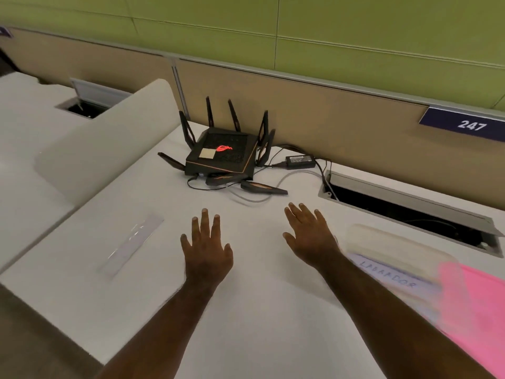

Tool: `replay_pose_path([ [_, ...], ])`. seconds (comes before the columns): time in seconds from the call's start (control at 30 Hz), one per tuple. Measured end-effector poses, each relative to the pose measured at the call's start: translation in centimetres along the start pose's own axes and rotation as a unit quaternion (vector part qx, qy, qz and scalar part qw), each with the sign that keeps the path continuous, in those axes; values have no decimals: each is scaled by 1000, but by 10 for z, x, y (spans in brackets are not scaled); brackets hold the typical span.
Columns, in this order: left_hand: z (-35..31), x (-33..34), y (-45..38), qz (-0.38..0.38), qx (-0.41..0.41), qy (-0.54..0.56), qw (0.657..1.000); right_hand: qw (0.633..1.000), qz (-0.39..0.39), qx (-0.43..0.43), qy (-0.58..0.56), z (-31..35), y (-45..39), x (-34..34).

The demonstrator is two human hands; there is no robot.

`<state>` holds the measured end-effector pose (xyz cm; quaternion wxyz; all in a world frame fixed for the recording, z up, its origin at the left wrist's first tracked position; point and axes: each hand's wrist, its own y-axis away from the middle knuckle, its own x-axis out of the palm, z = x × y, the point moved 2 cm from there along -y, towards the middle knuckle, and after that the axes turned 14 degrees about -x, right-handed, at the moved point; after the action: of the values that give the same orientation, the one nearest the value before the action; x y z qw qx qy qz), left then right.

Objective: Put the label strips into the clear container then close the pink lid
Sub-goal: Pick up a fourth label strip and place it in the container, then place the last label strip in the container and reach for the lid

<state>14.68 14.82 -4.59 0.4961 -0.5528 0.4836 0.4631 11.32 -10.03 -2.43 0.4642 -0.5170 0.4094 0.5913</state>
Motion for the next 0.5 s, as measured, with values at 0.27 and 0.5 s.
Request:
replay_pose_path([
  [0.27,120,18,-2,16,-120,-20,992,990,67,-121,-3,107,-72,61],
  [0.5,197,23,-13,44,-175,-53,982,975,96,-198,-23,192,-126,90],
])
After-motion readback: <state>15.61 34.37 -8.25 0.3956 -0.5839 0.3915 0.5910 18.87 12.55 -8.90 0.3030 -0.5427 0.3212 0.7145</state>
